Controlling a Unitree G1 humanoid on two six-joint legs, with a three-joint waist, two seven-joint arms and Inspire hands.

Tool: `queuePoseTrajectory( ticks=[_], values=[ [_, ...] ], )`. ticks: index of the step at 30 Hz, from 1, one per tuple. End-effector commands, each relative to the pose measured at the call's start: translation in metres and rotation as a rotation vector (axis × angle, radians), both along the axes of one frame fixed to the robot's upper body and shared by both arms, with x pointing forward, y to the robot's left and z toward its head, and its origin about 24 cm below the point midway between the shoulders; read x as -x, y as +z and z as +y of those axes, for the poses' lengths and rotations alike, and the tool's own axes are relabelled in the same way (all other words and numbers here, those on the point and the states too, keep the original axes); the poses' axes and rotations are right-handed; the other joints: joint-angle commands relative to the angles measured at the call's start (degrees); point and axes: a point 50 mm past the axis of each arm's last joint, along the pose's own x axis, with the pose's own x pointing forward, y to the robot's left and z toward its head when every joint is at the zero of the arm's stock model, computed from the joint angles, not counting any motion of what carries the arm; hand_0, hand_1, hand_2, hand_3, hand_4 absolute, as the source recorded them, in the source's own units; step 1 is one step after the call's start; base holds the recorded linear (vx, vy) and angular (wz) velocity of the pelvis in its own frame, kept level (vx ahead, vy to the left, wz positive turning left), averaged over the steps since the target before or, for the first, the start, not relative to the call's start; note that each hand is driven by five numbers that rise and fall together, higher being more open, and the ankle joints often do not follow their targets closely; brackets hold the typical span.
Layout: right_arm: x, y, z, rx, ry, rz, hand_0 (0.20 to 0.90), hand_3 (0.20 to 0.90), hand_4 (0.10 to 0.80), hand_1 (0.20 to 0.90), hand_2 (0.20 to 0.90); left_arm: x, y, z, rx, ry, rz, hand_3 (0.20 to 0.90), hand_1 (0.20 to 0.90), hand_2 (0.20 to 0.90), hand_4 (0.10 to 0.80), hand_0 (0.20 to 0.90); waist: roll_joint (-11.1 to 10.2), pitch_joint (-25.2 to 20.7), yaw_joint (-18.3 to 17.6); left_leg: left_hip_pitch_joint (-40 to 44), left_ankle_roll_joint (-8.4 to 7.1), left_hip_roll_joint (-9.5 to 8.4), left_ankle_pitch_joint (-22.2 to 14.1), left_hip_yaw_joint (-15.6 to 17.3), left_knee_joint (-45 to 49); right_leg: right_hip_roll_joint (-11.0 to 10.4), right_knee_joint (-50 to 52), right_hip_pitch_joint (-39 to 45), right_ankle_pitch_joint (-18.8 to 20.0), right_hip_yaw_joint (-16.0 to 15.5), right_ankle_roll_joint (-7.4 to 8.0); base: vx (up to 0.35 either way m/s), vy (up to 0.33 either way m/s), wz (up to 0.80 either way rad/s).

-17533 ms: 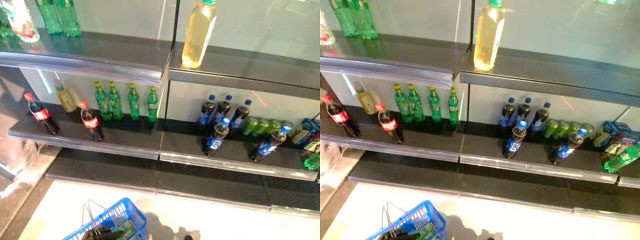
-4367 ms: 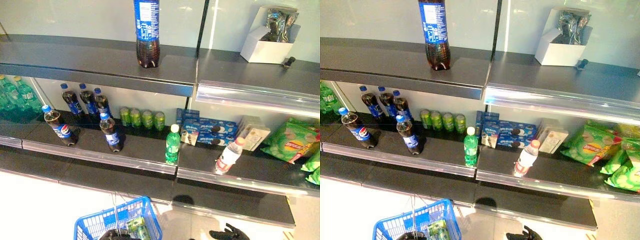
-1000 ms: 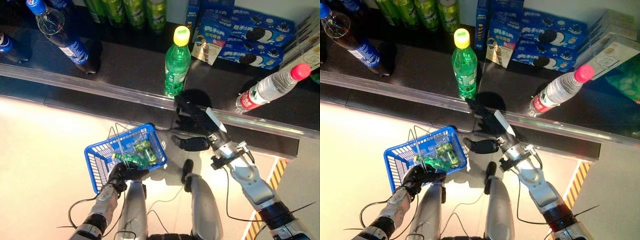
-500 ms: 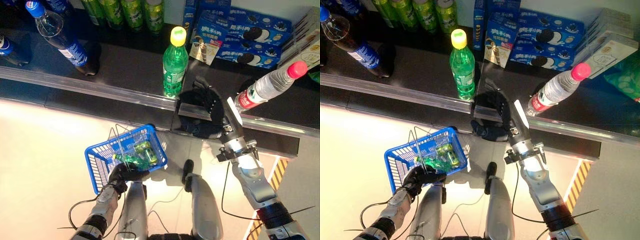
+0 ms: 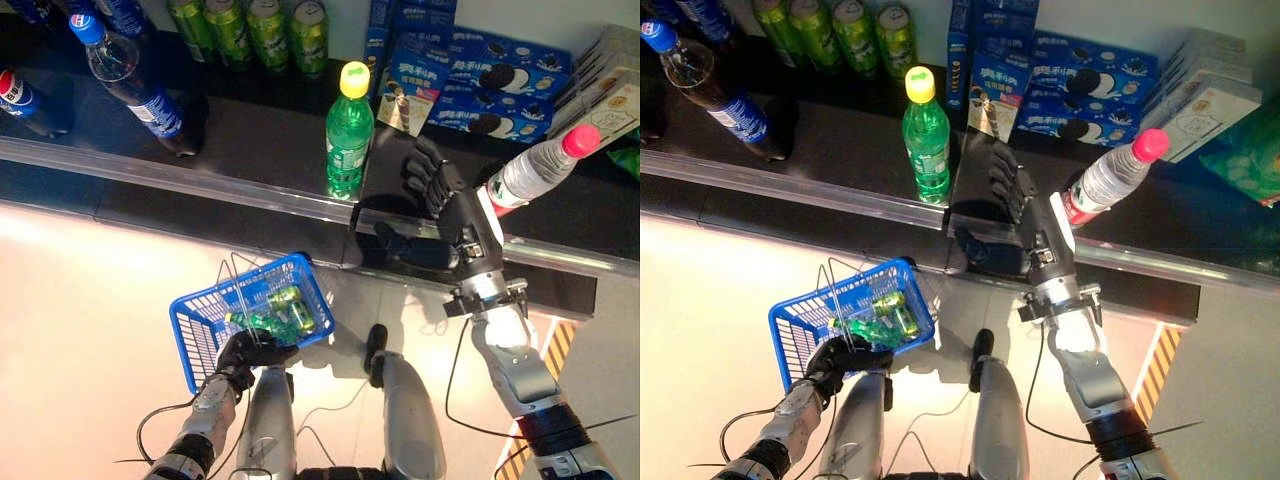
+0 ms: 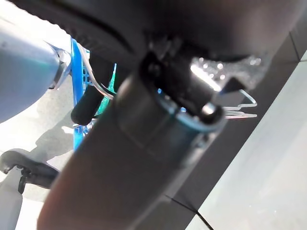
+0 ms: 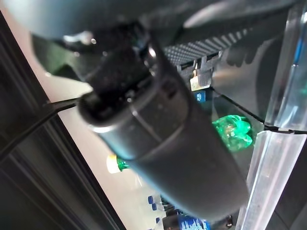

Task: Pick up the drink and place into the basket.

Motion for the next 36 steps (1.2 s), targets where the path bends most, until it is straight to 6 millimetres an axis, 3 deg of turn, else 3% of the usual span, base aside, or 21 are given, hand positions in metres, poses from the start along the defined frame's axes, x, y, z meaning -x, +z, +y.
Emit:
queuePoseTrajectory(
  ticks=[1, 18, 36],
  values=[
    [0.014, 0.06, -0.006, -0.088, 0.013, -0.307, 0.9, 0.9, 0.8, 0.9, 0.9, -0.005, 0.024, 0.004, 0.015, -0.034, -0.202, 0.2, 0.3, 0.3, 0.1, 0.3, 0.5, -2.5, 0.3, -4.1, 2.6, 0.83, 0.8, -0.4, 7.2, -2.4, -6.3, 7.7, 3.1, -1.4, 2.38, 0.073, -0.024, 0.04],
    [-0.011, 0.068, -0.01, -0.022, -0.013, -0.229, 0.9, 0.9, 0.8, 0.9, 0.9, 0.007, 0.013, 0.008, 0.003, -0.086, -0.123, 0.2, 0.3, 0.3, 0.1, 0.3, 1.1, -3.1, 2.3, -3.9, 2.03, 0.65, 1.1, -1.2, 9.9, -2.8, -5.7, 10.7, 3.0, -2.4, 1.91, 0.066, -0.008, 0.03],
    [-0.031, 0.057, -0.013, 0.009, -0.016, -0.084, 0.9, 0.9, 0.8, 0.9, 0.9, 0.03, -0.001, 0.01, -0.014, -0.153, -0.022, 0.2, 0.3, 0.3, 0.1, 0.3, 1.6, -4.2, 4.5, -2.3, 1.42, 0.54, 2.1, -1.7, 11.1, -3.0, -6.6, 15.6, 3.3, -3.4, 1.83, 0.086, -0.006, 0.04]
  ],
)
